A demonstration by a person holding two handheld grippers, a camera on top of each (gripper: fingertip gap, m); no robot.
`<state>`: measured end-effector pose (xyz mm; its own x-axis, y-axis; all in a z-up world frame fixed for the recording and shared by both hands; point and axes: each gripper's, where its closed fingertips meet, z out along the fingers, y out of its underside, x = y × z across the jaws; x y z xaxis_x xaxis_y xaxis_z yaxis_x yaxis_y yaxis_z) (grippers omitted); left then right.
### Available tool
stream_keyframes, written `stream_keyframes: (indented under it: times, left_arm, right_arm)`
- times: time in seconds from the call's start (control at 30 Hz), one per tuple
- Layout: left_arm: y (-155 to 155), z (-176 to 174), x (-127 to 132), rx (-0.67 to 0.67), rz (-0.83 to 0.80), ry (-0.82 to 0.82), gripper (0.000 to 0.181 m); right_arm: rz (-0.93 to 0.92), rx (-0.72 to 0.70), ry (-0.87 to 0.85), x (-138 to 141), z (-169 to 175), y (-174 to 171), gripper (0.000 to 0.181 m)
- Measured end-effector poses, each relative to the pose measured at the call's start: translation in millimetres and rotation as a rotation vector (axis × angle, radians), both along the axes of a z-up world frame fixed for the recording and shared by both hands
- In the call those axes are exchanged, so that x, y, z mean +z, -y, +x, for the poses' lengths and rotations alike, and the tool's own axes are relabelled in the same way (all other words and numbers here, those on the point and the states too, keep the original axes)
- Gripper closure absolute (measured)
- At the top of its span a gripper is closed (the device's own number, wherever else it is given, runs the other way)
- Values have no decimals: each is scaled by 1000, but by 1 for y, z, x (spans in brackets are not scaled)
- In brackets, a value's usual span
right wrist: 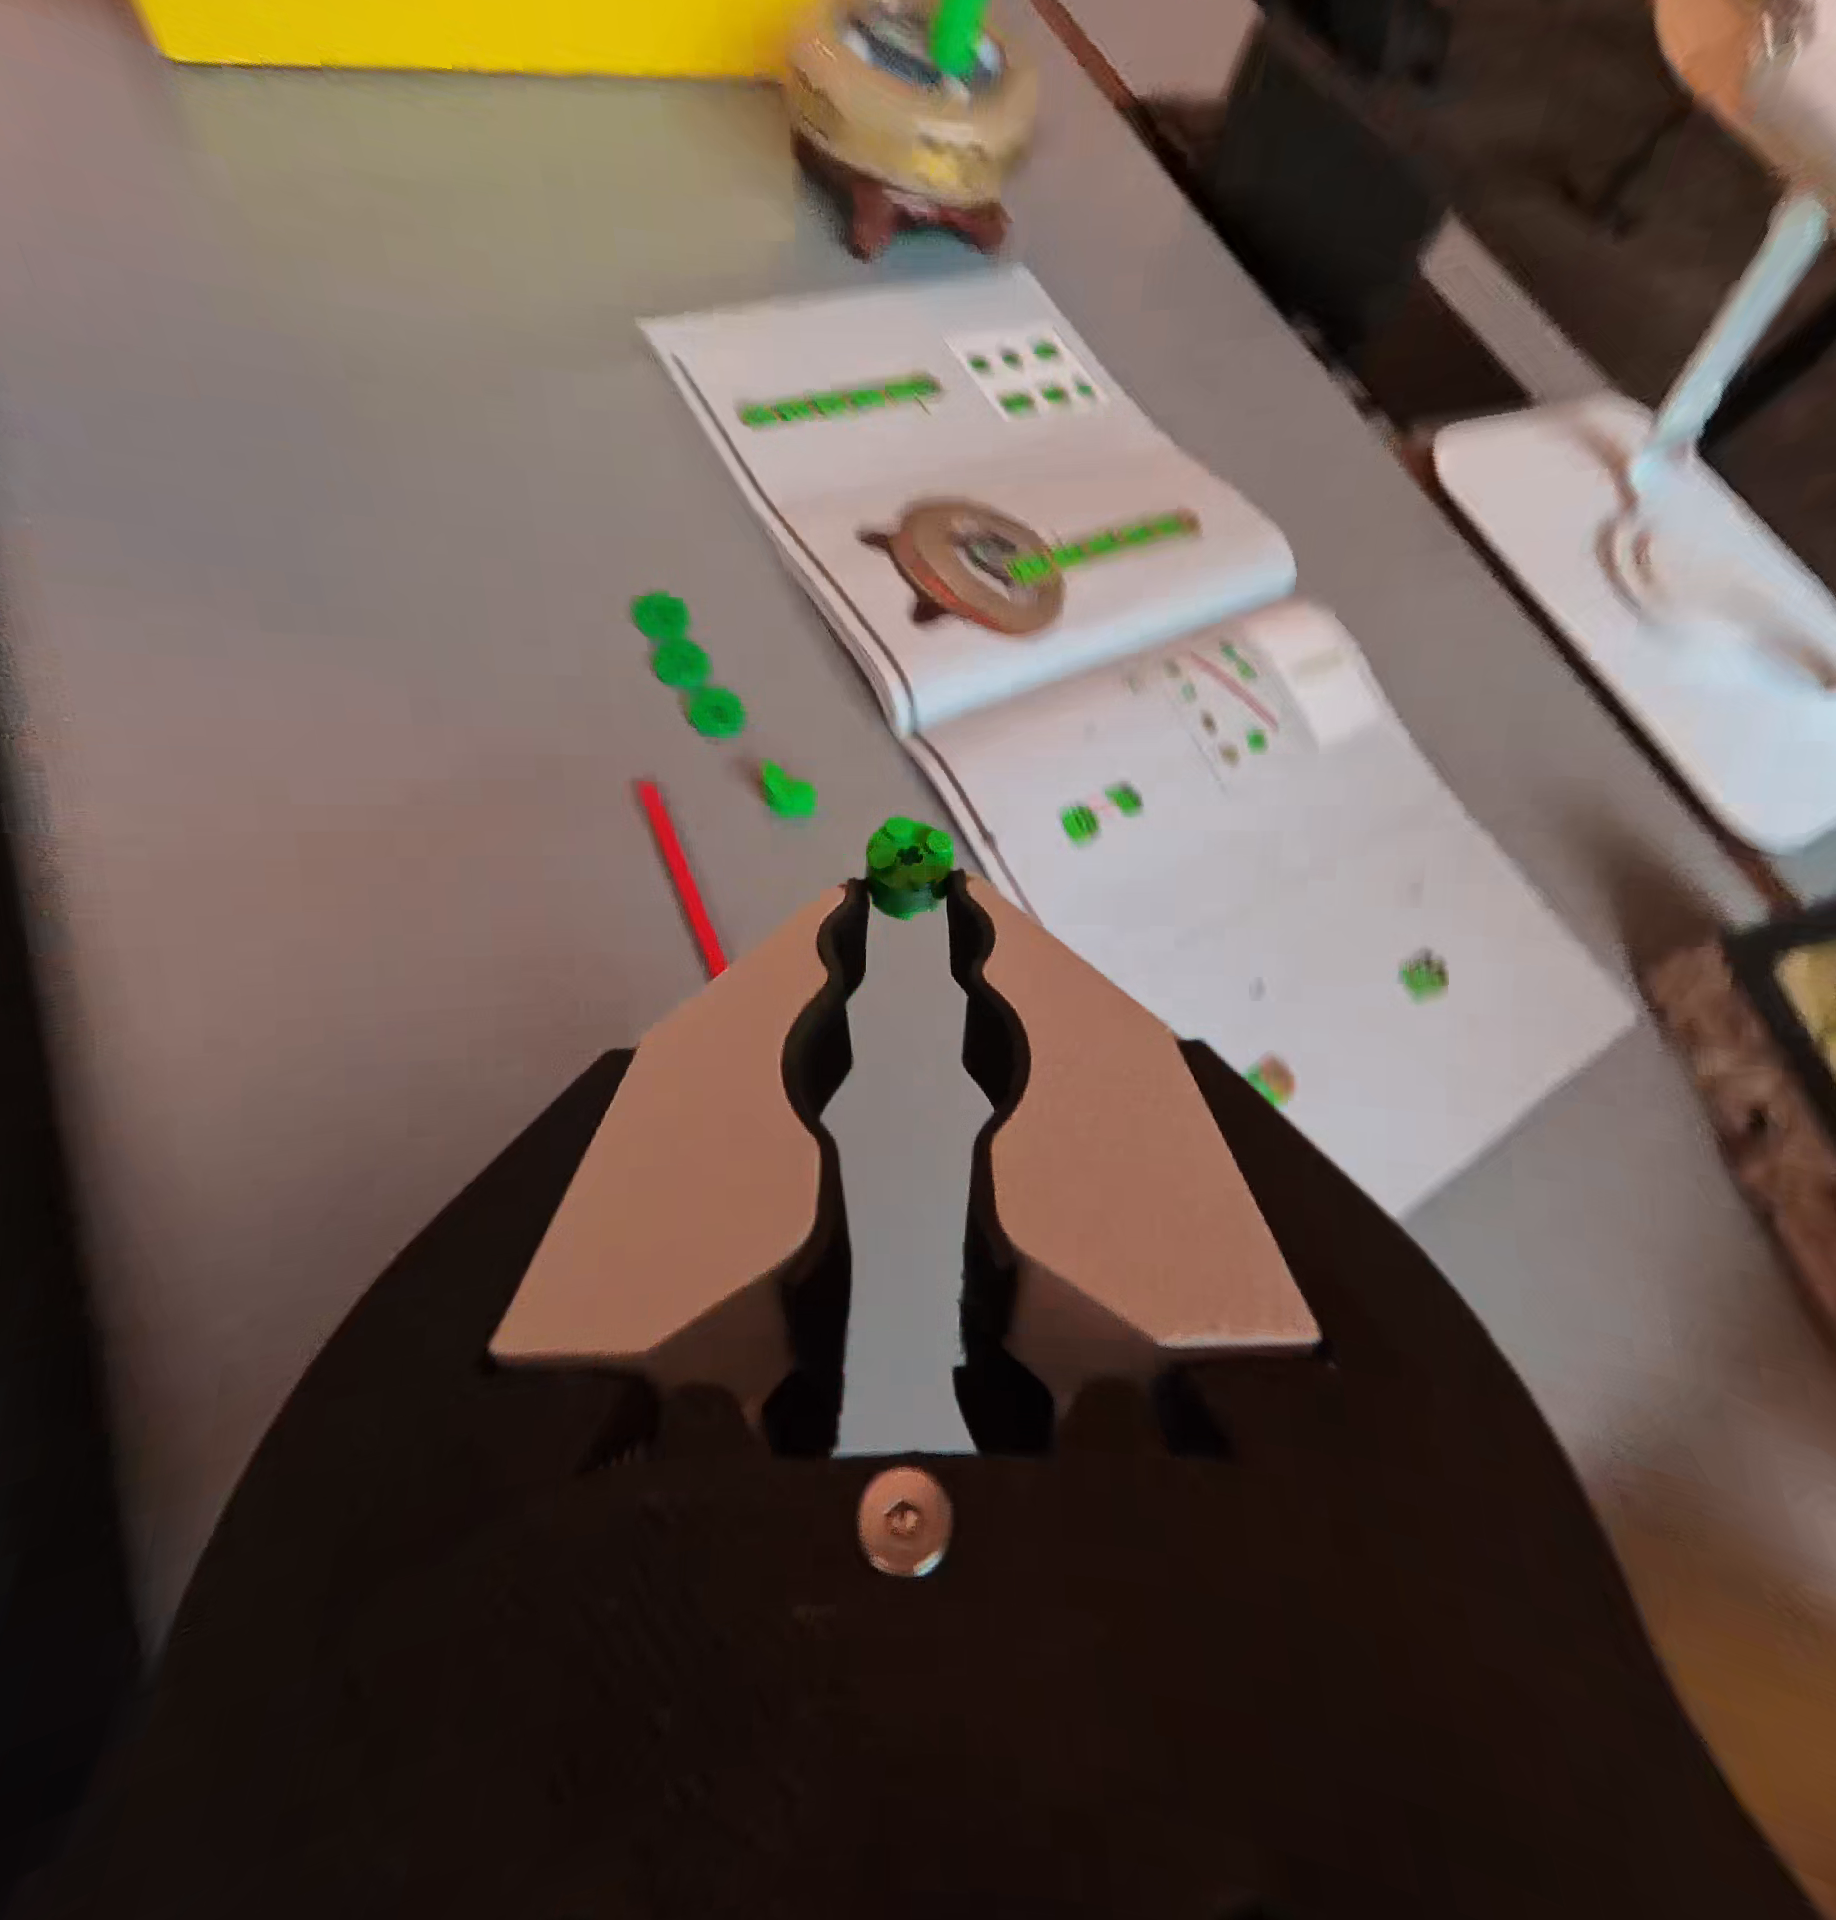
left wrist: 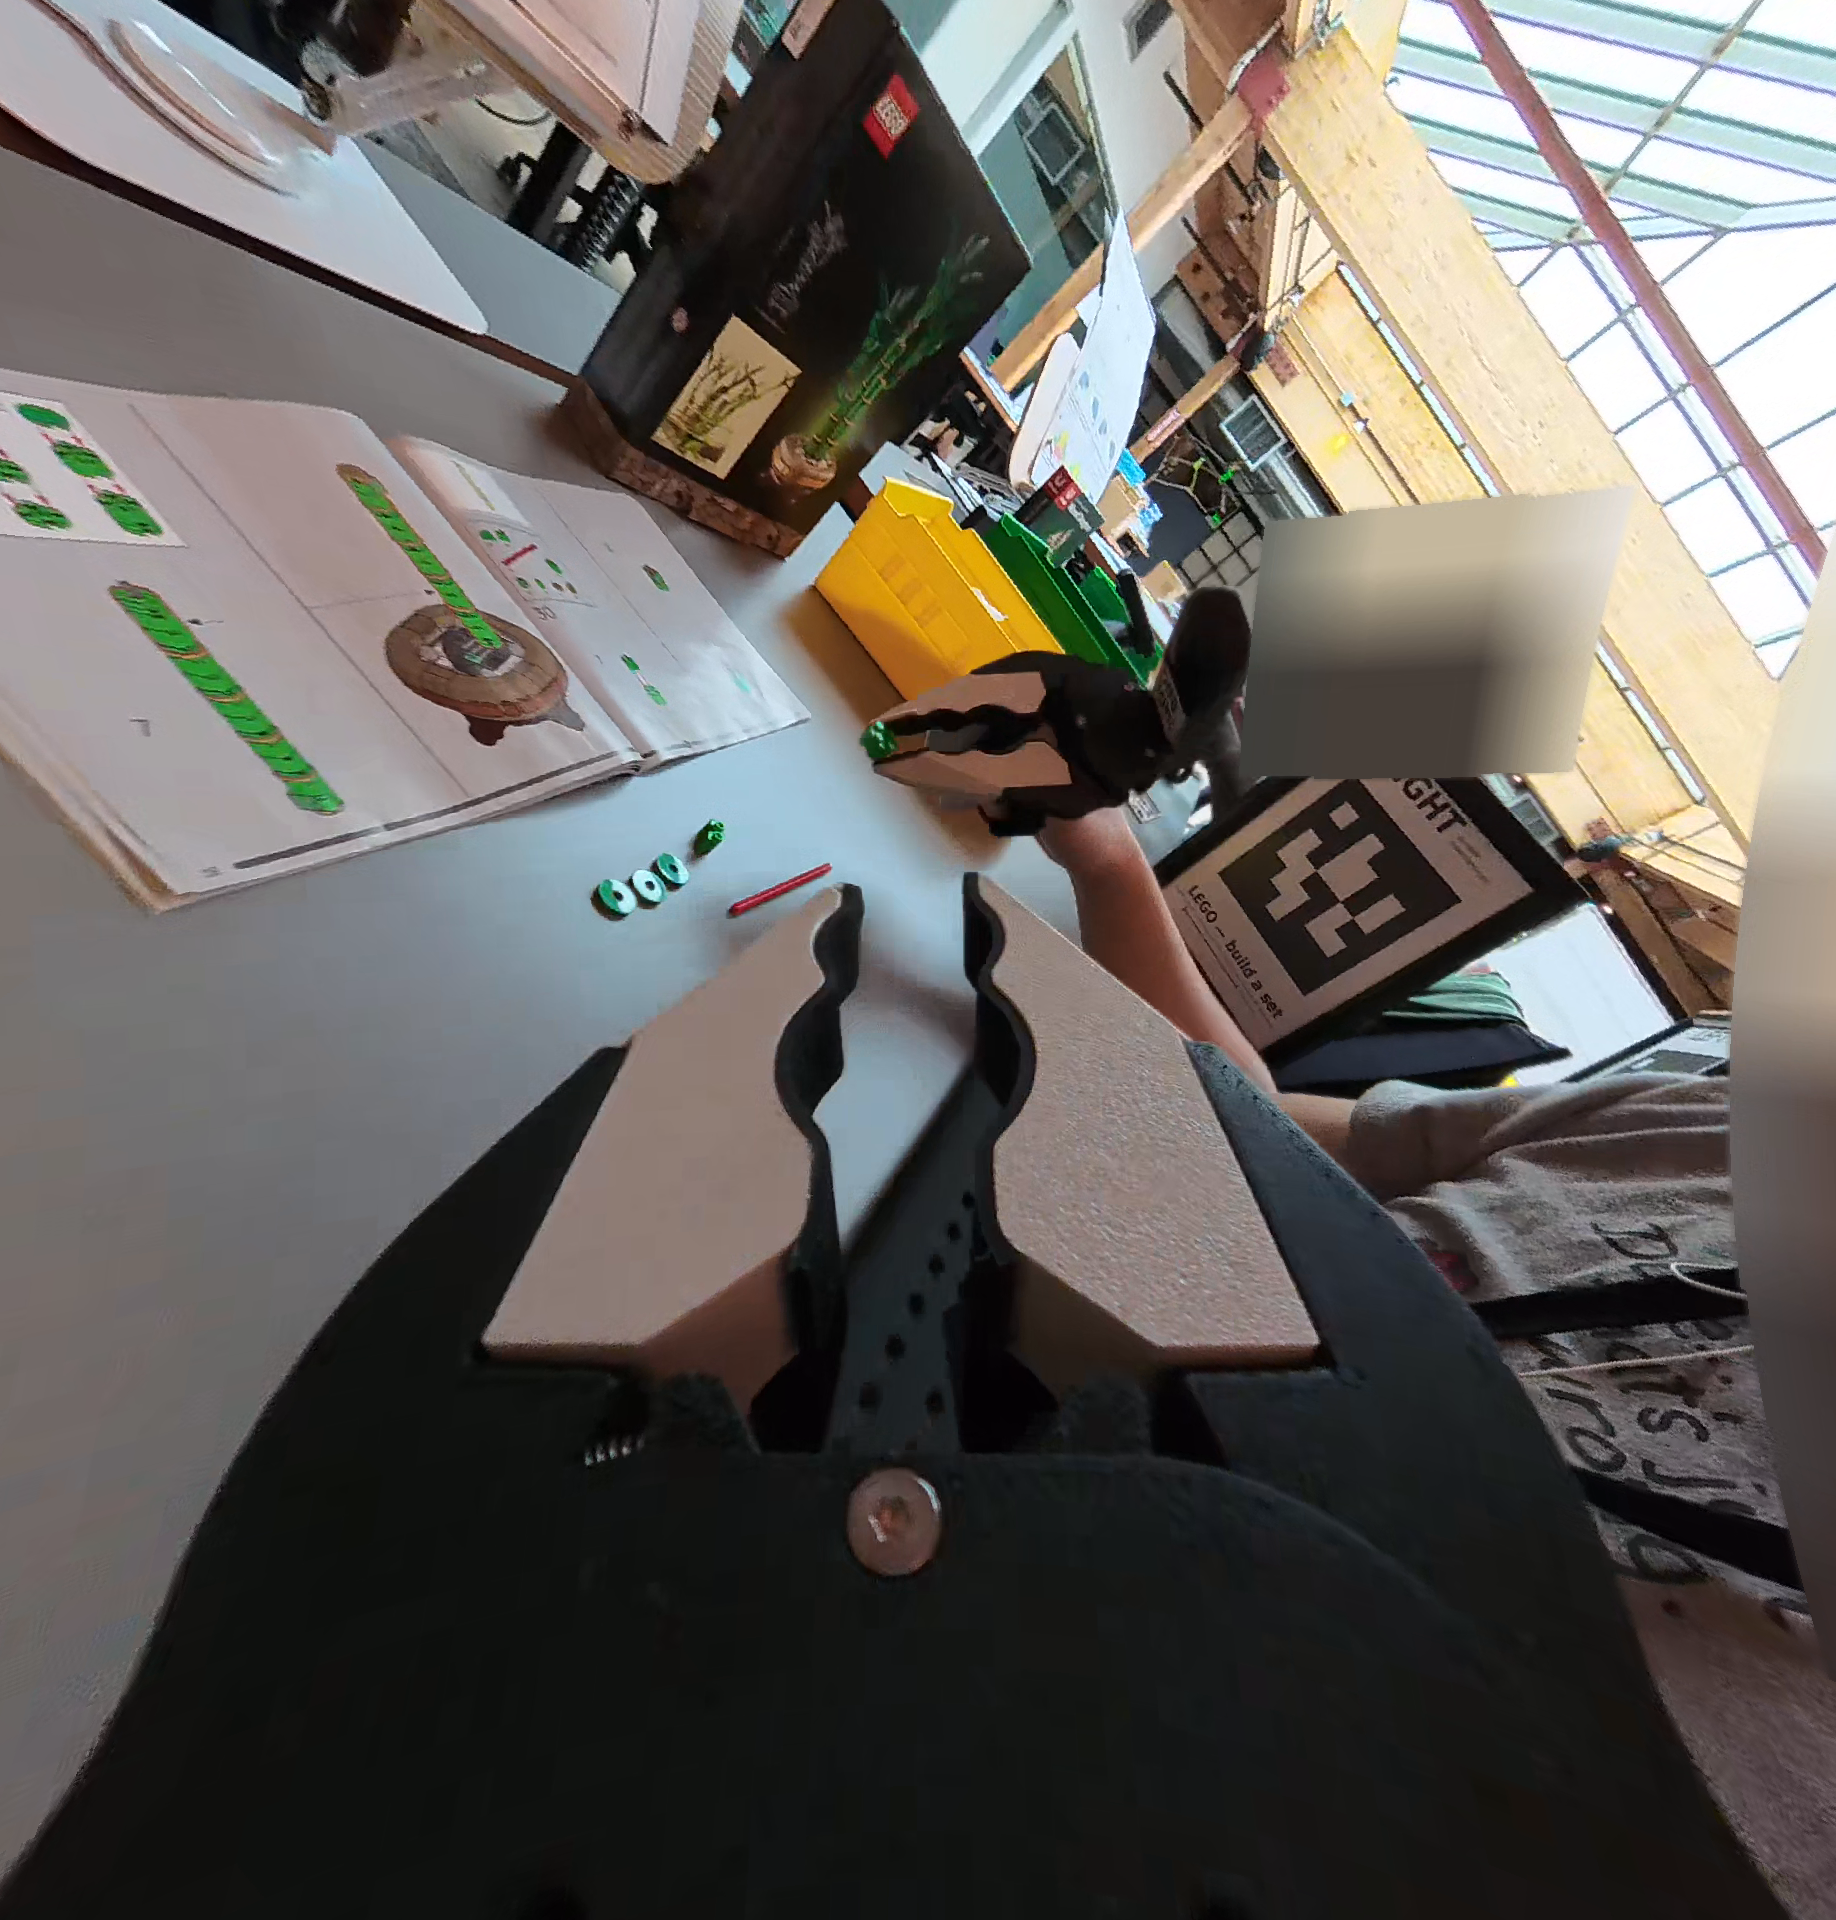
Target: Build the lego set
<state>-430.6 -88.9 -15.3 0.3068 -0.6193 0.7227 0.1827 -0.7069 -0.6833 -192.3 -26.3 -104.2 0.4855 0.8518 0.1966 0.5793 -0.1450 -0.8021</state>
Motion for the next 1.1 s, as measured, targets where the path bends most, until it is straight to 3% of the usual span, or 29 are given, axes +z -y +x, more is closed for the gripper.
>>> stream_keyframes:
  times: [0.17, 0.37, 0.87, 1.1]
  left_arm:
    - [5, -13, 10, 22, 35, -2, 164]
    - [7, -43, 22, 98, 84, -18, 165]
    - [10, -106, 28, 254, 111, 25, 169]
    - [13, -127, 30, 304, 131, 23, 169]
  right_arm:
    - [-75, -87, 48, -31, 32, -11, 166]
    - [-167, -92, 108, -58, 40, -9, 166]
    - [-237, -112, 79, -67, 40, -9, 165]
    - [-213, -105, 45, -60, 41, -8, 155]
